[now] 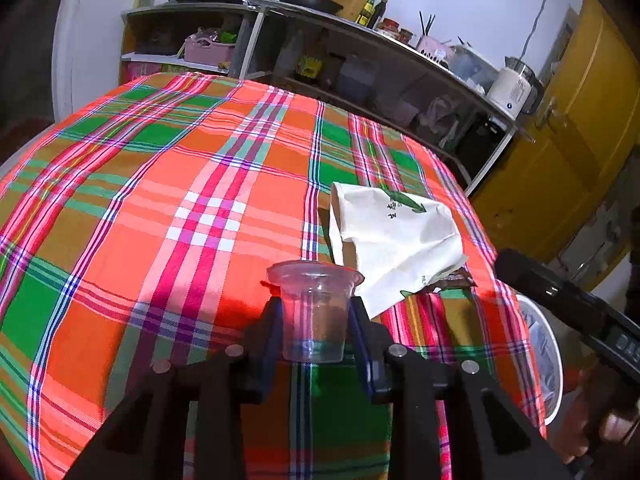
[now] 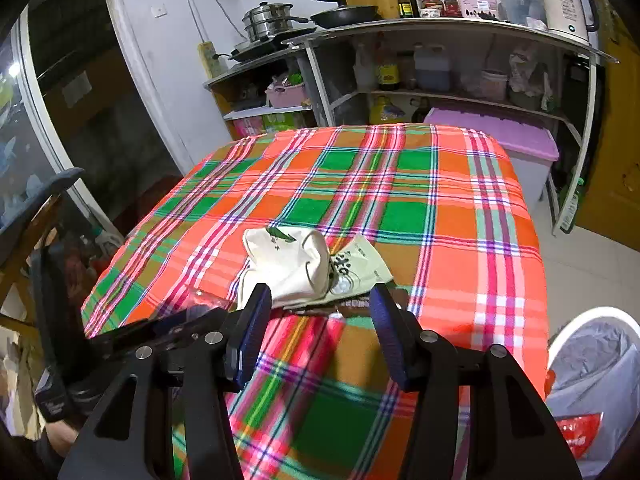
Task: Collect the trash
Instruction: 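Grasp the clear plastic cup with the left tool while the right tool grasps the white paper bag, then carry the white paper bag and clear cup toward the bin with both tools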
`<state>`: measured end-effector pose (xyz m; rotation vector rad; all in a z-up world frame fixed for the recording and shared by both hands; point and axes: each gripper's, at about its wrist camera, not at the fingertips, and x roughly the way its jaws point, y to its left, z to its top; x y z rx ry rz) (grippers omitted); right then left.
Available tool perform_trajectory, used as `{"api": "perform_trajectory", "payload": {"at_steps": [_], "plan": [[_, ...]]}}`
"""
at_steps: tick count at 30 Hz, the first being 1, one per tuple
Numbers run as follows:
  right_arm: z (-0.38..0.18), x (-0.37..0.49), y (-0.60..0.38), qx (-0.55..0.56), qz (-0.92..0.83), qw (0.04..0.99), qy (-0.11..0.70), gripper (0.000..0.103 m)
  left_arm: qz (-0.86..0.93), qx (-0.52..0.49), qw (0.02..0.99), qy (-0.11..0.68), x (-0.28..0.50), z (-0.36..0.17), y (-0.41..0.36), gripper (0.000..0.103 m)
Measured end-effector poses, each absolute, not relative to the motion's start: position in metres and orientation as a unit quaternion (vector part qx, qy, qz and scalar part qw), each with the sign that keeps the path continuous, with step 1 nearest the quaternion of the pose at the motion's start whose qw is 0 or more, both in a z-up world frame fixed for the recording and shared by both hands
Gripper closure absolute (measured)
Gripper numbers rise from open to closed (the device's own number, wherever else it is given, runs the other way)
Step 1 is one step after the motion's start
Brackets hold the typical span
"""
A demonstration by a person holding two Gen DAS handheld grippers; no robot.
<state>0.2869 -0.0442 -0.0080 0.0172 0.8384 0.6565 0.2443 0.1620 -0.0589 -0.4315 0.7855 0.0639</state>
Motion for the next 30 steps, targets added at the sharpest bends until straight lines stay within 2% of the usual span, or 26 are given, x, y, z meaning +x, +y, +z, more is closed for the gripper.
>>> {"api": "perform_trajectory", "payload": {"at_steps": [8, 13, 14, 30], "plan": [[-0.02, 0.307, -0.021, -0.008, 0.311, 0.856, 0.413, 0.056, 0.015, -0.208, 0.907, 0.367, 0.236, -0.054, 0.162, 0.071], [-0.031, 0.319, -0.006, -0.016, 0.306, 0.85, 0.428, 0.07, 0.012, -0.212, 0.906, 0.365, 0.234, -0.055, 0.167, 0.071], [-0.033, 0.321, -0.004, -0.015, 0.307, 0.848, 0.433, 0.076, 0.012, -0.213, 0.906, 0.365, 0.233, -0.055, 0.167, 0.071], [-0.001, 0.294, -0.027, -0.006, 0.305, 0.868, 0.392, 0.079, 0.017, -0.183, 0.921, 0.343, 0.215, -0.033, 0.156, 0.071]]}}
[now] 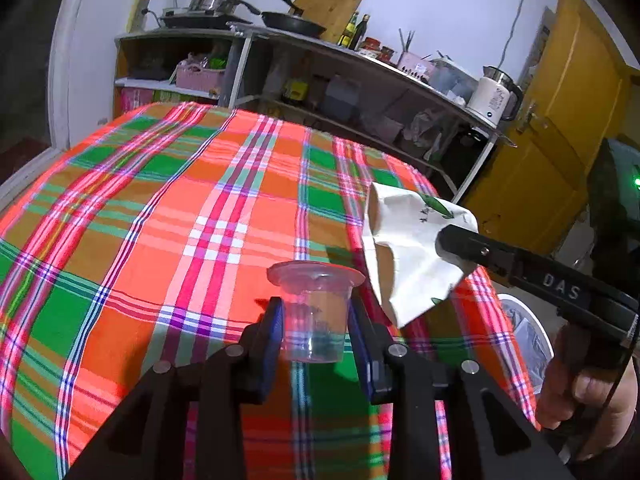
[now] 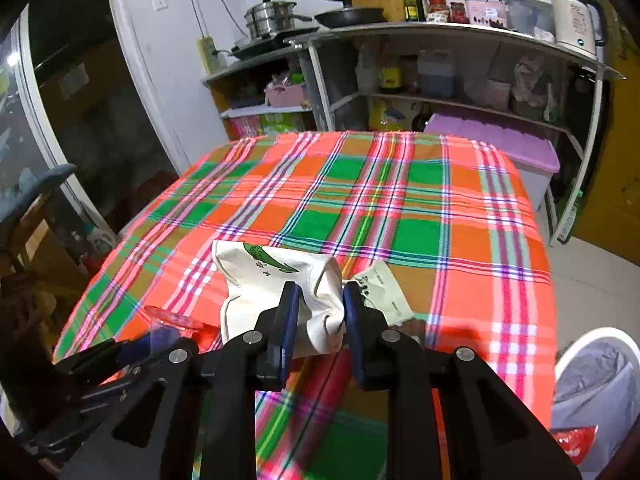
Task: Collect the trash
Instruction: 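Carry the white paper bag and clear cup toward the bin with both tools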
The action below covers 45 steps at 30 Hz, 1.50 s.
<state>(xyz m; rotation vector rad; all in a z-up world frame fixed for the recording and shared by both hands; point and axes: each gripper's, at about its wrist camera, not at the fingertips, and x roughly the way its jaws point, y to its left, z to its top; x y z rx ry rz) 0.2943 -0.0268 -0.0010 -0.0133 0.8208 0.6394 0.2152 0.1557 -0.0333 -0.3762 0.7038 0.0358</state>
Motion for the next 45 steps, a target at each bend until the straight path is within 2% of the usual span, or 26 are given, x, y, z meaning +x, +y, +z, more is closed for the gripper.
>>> {"api": "perform_trajectory", "payload": {"at_steps": [19, 45], "plan": [[0.028, 0.231, -0.151, 0.049, 0.248, 0.897, 0.363, 0.079, -0.057, -0.123, 0.937, 0.321, 0.186, 0.012, 0.057, 0.071], [0.001, 0.218, -0.306, 0.135, 0.123, 0.911, 0.369, 0.079, -0.185, -0.055, 0.917, 0.349, 0.229, 0.002, -0.093, 0.071]]}}
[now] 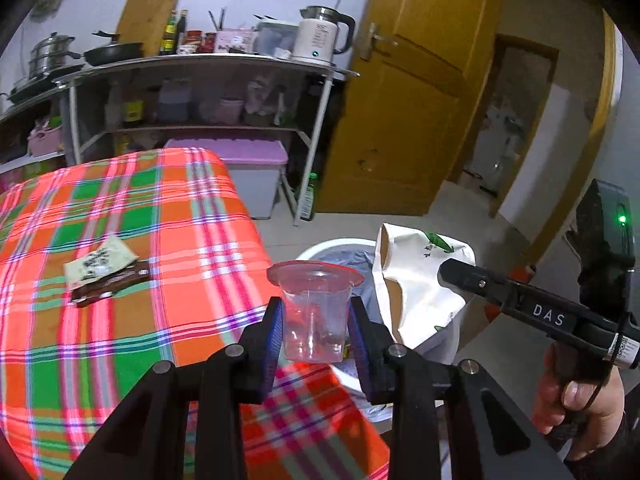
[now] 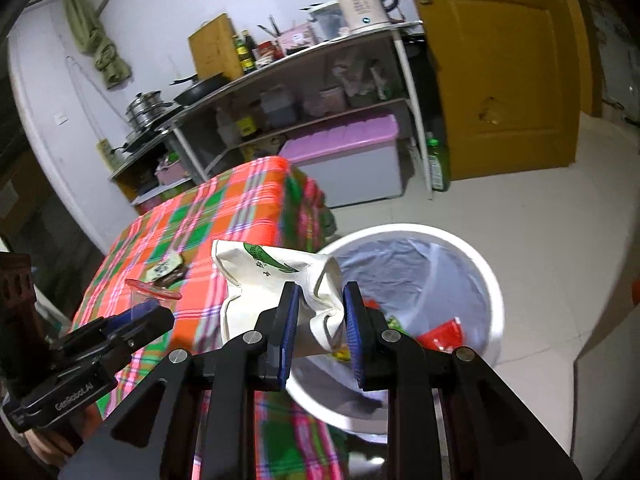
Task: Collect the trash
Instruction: 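Carry the white paper bag and clear cup toward the bin with both tools, then open both tools over the bin to drop the paper bag and cup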
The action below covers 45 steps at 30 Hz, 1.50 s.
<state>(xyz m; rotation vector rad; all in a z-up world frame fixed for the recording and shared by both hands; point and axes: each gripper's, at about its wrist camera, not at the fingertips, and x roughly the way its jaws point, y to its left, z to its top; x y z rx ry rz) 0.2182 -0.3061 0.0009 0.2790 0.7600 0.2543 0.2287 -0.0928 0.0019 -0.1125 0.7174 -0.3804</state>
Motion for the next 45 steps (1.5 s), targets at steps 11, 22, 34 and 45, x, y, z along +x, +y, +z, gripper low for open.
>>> {"api": "perform_trajectory", "payload": {"at_steps": [11, 22, 34, 45], "plan": [[-0.022, 0.23, -0.335, 0.146, 0.09, 0.905, 0.389, 0.079, -0.211, -0.048, 0.901, 0.377, 0.257, -0.021, -0.127, 0.071], [-0.048, 0.243, -0.355, 0.161, 0.073, 0.891, 0.419, 0.078, -0.223, -0.04, 0.884, 0.409, 0.28, -0.043, -0.15, 0.071], [-0.053, 0.241, -0.359, 0.159, 0.06, 0.889, 0.426, 0.074, -0.228, -0.047, 0.879, 0.416, 0.278, -0.046, -0.151, 0.065], [-0.019, 0.218, -0.341, 0.15, 0.087, 0.905, 0.389, 0.074, -0.223, -0.048, 0.9, 0.37, 0.25, -0.013, -0.131, 0.065]]}}
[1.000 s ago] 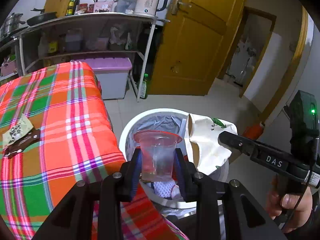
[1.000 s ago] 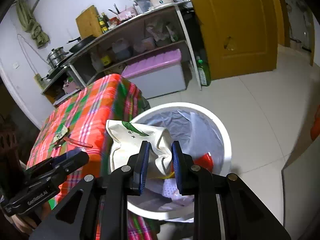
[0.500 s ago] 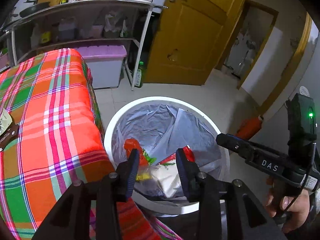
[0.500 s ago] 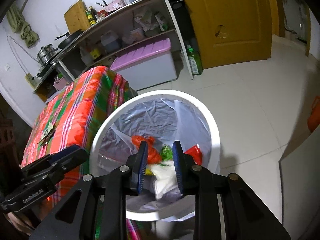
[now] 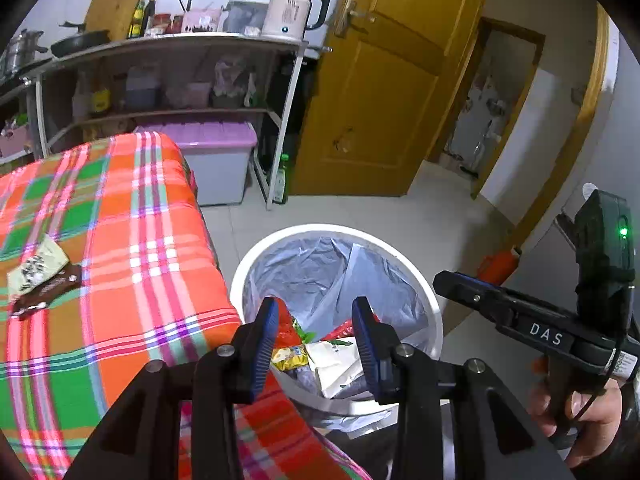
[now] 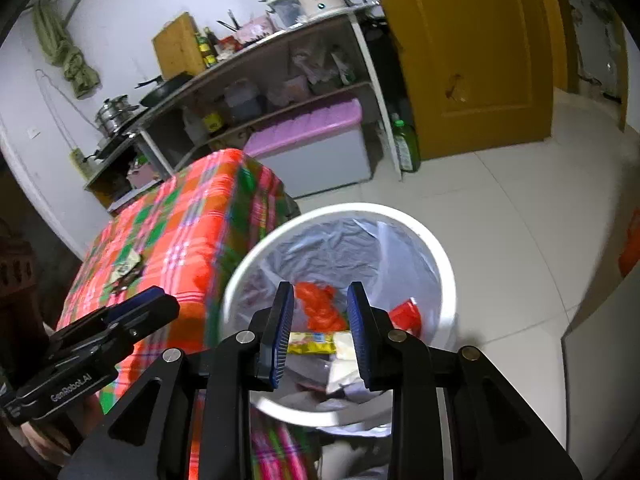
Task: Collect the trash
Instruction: 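Open both tools over the bin to drop the paper bag and cup, then move both tools back over the table toward the white packet and brown stick packet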
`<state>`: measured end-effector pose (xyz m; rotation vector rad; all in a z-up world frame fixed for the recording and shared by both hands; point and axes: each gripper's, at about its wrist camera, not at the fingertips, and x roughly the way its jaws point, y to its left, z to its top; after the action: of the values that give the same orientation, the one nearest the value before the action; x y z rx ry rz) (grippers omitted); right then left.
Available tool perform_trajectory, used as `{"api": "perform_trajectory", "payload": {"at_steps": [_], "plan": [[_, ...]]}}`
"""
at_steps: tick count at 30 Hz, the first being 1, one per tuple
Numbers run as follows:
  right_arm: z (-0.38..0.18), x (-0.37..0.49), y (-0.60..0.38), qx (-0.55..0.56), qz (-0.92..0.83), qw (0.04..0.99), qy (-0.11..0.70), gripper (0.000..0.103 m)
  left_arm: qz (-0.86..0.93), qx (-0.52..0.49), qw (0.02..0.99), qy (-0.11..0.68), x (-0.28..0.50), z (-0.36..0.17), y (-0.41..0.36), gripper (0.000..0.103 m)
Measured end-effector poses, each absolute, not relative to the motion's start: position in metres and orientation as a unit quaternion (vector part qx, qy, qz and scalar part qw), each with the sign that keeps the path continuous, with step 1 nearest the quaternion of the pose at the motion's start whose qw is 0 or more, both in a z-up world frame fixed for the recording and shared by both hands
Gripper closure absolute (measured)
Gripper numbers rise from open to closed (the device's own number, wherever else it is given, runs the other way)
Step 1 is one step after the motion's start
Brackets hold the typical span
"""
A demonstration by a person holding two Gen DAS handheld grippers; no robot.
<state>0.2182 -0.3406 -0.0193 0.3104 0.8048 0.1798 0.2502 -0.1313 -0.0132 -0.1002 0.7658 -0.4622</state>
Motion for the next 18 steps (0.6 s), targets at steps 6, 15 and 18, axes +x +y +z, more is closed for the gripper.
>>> {"api": "perform_trajectory", "payload": {"at_steps": [6, 15, 18], "plan": [[0.0, 0.203, -0.324, 0.139, 0.106, 0.911, 0.373, 0.074, -0.217, -0.046, 0.911, 0.347, 0.227, 0.005, -0.118, 0.065], [0.019, 0.185, -0.298, 0.121, 0.134, 0.917, 0.356, 0.074, -0.198, -0.053, 0.923, 0.326, 0.2, 0.02, -0.09, 0.065], [0.024, 0.182, -0.29, 0.118, 0.141, 0.918, 0.352, 0.074, -0.189, -0.057, 0.926, 0.321, 0.192, 0.024, -0.079, 0.065]]}}
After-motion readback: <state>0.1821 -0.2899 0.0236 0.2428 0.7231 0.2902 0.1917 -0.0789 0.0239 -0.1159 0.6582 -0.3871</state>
